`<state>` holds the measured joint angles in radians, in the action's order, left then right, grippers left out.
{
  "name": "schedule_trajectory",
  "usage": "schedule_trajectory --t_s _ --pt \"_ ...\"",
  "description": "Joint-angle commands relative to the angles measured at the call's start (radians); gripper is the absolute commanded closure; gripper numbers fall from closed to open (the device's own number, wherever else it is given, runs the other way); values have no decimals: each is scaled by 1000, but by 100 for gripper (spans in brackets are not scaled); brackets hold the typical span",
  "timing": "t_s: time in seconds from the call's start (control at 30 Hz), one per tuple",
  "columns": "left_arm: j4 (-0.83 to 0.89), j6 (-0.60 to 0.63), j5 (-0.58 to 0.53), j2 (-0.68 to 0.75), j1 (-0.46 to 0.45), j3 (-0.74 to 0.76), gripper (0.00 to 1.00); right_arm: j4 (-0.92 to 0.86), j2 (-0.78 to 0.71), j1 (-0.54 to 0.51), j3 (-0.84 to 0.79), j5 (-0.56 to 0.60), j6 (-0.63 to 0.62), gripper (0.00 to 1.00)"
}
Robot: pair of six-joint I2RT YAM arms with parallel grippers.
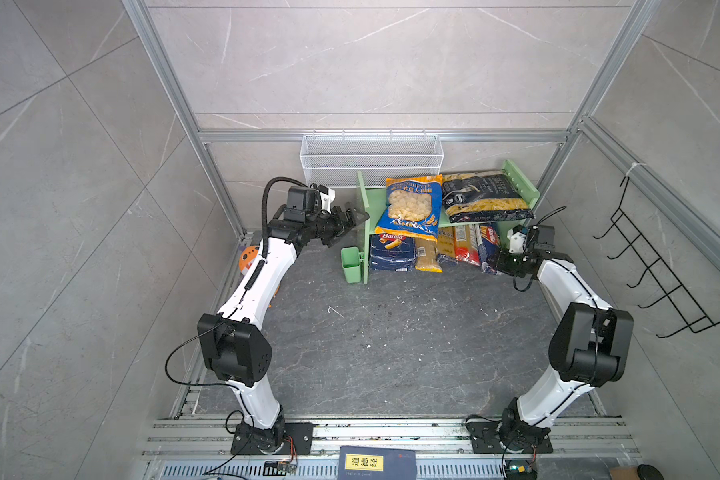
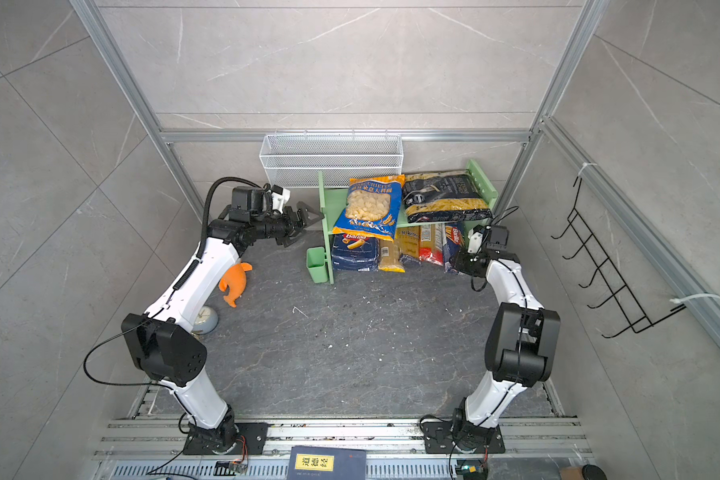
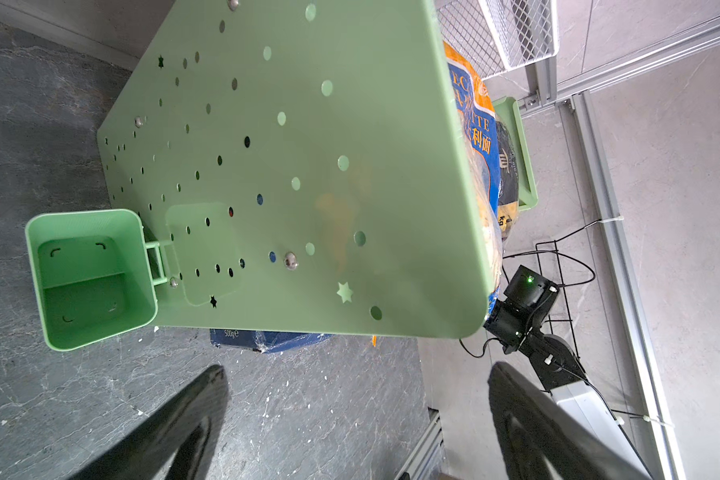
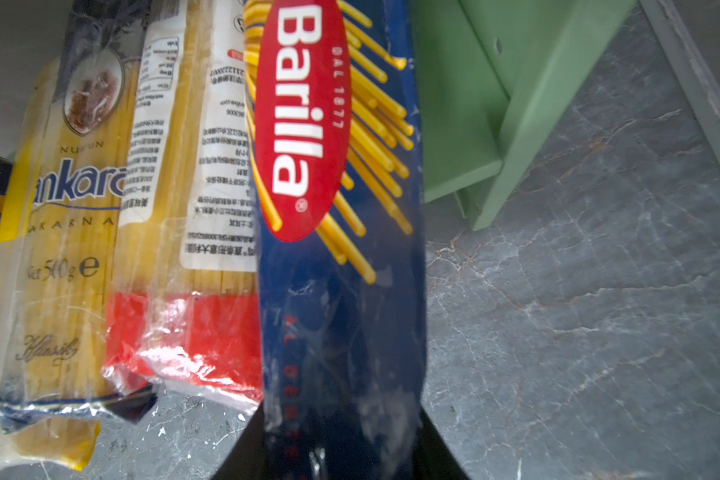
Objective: Place and organize the pasta boxes and bags onto the shelf
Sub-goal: 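Push the Barilla box in beside the red-and-yellow packet with the right gripper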
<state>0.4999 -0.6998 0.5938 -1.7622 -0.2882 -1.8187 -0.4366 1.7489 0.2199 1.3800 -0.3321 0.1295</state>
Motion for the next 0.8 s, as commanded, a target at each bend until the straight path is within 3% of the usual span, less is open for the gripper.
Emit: schedule_trajectory --t_s 0.0,0.77 --pt "-26 3 -4 34 -2 -33 1 31 -43 -14 -13 23 -48 71" --pt "-29 2 -1 -4 -3 -70 1 29 45 -51 152 154 -100 70"
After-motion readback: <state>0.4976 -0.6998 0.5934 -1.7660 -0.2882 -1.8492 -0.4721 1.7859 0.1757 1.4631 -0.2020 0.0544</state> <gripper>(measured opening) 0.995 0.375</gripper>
